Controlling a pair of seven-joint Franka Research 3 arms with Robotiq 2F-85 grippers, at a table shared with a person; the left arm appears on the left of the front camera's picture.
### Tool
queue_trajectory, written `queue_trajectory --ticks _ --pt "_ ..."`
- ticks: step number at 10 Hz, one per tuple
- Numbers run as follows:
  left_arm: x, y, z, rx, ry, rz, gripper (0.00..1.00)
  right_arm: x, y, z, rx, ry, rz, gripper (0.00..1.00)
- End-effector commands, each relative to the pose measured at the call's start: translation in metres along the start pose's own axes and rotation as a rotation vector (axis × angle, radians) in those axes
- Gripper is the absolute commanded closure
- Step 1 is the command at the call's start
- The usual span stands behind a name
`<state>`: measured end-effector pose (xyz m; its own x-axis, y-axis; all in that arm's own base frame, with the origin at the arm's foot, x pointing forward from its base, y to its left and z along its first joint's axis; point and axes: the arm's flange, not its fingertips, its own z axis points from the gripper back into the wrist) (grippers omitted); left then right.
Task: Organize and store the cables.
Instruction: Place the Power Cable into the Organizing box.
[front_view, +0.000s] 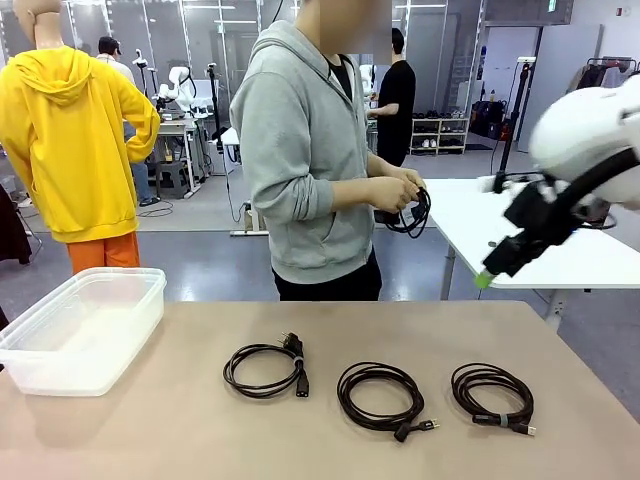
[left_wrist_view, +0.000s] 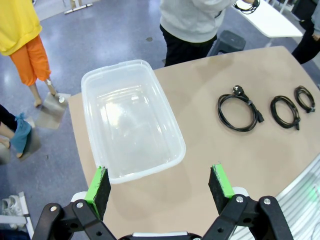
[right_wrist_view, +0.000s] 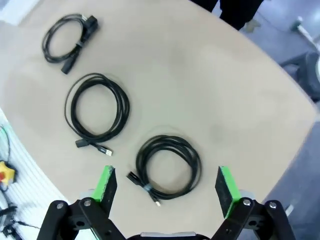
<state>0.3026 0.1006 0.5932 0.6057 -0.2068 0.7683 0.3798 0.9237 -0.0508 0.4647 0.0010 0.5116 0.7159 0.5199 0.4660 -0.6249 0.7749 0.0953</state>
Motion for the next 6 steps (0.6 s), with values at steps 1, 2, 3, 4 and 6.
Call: queue_trajectory --ticks 1,2,3,4,6 --pt "0.001 -0.001 0.000 -0.005 -0.003 -0.003 0.00 -0.041 -0.012 0.018 0.129 -0.149 0.081 0.00" --pt "0.001 -0.001 0.000 -0.005 -0.003 -0.003 0.00 -0.059 -0.016 0.024 0.145 -0.192 0.130 0.00" --pt "0.001 -0.001 0.000 -0.005 -0.003 -0.003 0.00 -0.071 -0.016 0.026 0.136 -0.273 0.146 0.00" --pt "0.001 -0.001 0.000 -0.005 -0.003 -0.003 0.00 -0.080 -0.018 0.026 0.104 -0.329 0.118 0.00" --pt "0.001 -0.001 0.000 -0.005 -0.003 -0.003 0.00 -0.080 -0.020 0.026 0.104 -0.389 0.088 0.00"
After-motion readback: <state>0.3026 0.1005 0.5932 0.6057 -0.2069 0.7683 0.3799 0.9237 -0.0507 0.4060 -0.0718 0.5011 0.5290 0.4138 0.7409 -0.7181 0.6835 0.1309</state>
